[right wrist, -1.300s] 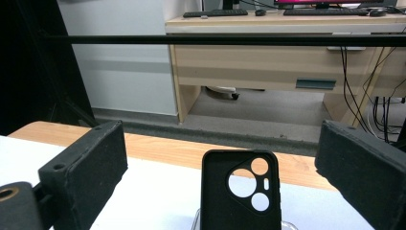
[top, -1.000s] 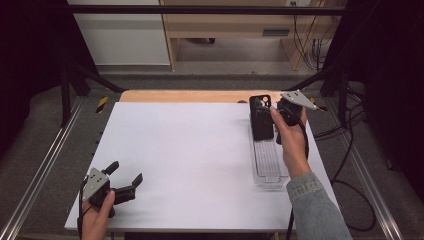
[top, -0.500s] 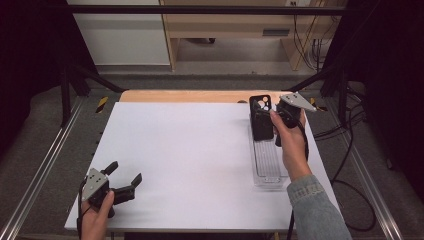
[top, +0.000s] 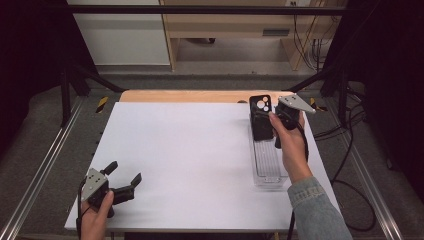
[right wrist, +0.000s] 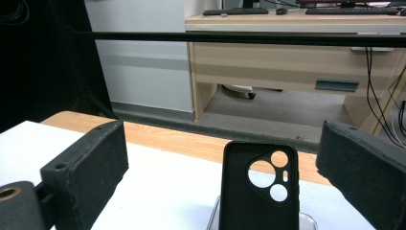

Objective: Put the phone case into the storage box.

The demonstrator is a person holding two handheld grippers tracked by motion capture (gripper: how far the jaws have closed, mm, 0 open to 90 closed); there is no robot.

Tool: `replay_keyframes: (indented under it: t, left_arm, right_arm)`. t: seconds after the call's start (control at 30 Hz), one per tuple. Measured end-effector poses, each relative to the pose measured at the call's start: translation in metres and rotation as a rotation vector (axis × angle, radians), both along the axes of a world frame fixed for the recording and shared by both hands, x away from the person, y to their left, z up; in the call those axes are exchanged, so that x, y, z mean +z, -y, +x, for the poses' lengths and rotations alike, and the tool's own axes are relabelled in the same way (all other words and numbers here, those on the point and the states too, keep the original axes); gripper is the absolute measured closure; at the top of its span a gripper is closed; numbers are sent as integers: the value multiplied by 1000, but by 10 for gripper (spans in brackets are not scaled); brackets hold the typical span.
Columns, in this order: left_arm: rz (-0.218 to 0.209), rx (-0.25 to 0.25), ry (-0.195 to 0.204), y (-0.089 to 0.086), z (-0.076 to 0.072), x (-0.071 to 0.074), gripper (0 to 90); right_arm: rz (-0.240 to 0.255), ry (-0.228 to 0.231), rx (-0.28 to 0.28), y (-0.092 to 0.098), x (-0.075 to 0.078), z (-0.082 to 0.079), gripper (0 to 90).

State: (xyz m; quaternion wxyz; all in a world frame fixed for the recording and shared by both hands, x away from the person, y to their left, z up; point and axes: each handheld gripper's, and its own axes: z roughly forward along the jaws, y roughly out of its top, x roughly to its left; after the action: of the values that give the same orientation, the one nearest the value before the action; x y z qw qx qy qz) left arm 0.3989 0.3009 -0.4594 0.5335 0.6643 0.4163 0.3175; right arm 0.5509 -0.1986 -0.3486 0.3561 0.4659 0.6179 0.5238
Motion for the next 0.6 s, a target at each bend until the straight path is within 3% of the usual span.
replay_keyframes:
  t: [0.6]
  left_arm:
    - [-1,7,0,-3,0,0,43]
  right_arm:
    - [5,25,20,6,10,-12,42]
